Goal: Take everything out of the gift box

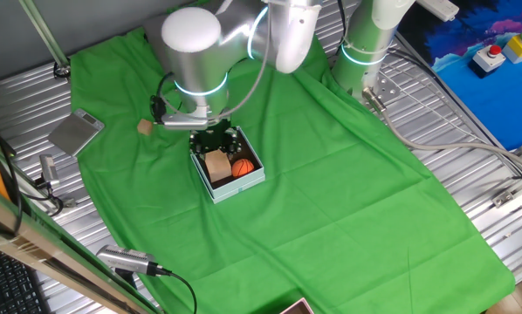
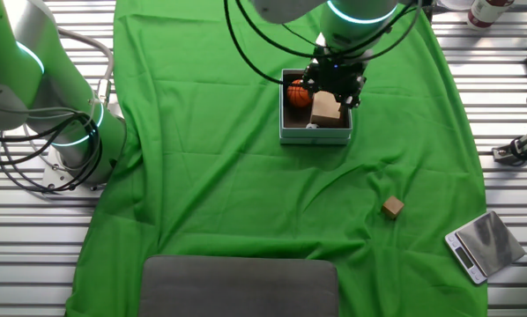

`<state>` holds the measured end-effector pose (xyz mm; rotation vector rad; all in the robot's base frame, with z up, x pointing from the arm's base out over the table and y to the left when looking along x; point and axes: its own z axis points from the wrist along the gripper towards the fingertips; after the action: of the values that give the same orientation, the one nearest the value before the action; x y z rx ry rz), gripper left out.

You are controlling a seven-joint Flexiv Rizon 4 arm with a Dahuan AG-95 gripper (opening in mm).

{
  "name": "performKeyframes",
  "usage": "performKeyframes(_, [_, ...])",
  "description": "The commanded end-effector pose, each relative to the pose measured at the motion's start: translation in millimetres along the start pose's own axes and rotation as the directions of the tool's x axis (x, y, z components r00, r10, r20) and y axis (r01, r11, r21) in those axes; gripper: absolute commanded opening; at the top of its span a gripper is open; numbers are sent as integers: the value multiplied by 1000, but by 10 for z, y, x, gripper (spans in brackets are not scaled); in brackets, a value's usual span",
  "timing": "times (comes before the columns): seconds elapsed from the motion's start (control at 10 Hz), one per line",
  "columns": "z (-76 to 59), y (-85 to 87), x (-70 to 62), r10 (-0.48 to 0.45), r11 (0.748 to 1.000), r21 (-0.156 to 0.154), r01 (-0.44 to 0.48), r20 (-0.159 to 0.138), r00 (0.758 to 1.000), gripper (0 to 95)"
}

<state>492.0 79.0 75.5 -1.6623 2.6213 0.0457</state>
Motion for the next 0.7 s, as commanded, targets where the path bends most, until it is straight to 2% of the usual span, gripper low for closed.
performKeyframes(0.1, [21, -4, -3, -51, 999, 19, 50, 45, 998, 760])
performKeyframes(0.2, [23, -4, -3, -73, 997, 24, 72, 64, 995, 760])
performKeyframes(0.3, [23, -4, -3, -69, 997, 23, 68, 58, 996, 760])
performKeyframes(0.4, [23, -4, -3, -65, 998, 26, 64, 39, 997, 760])
performKeyframes(0.7, [23, -4, -3, -64, 998, 25, 63, 22, 998, 760])
